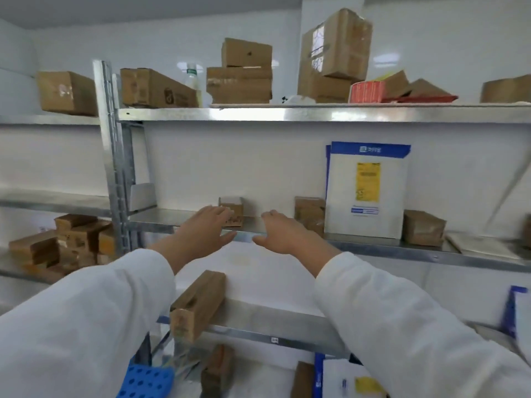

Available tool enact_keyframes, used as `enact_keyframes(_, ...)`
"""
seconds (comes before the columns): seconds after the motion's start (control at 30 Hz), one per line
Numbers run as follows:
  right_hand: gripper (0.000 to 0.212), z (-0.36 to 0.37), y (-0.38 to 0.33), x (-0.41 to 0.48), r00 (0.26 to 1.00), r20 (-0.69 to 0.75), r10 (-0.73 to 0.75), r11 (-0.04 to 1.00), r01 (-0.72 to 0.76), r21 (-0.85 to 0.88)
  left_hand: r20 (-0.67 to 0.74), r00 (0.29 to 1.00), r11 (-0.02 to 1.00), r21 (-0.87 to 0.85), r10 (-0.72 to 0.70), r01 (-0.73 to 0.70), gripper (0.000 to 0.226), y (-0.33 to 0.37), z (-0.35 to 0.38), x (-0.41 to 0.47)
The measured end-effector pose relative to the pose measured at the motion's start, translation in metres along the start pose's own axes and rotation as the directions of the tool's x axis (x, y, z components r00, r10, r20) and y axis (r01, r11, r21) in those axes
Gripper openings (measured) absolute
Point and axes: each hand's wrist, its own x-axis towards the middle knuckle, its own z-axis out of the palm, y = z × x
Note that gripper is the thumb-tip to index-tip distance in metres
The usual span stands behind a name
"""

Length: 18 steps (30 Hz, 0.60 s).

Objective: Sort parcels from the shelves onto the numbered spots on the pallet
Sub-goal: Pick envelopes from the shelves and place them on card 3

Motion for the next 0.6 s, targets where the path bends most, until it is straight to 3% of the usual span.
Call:
enact_keyframes(0.33,0.063,-0.034,0.156,-0.098,0.961,-0.027,0.274,0.962,-0.274,-0.007,0.006,0.982,0.978,-0.088,0.189,-0.188,0.048,0.167,0.014,0.061)
enact_keyframes(0.47,0.065,-0.049,0.198,-0.126,0.941,-0.054,0.335,0.941,-0.336,-0.025,0.022,0.973,0.971,-0.076,0.229,-0.226,0.045,0.193,0.019,0.083)
enact_keyframes(0.6,0.06,-0.066,0.222,-0.131,0.921,-0.111,0.373,0.923,-0.381,-0.061,0.014,0.973,0.968,-0.106,0.231,-0.229,0.056,0.208,0.019,0.11)
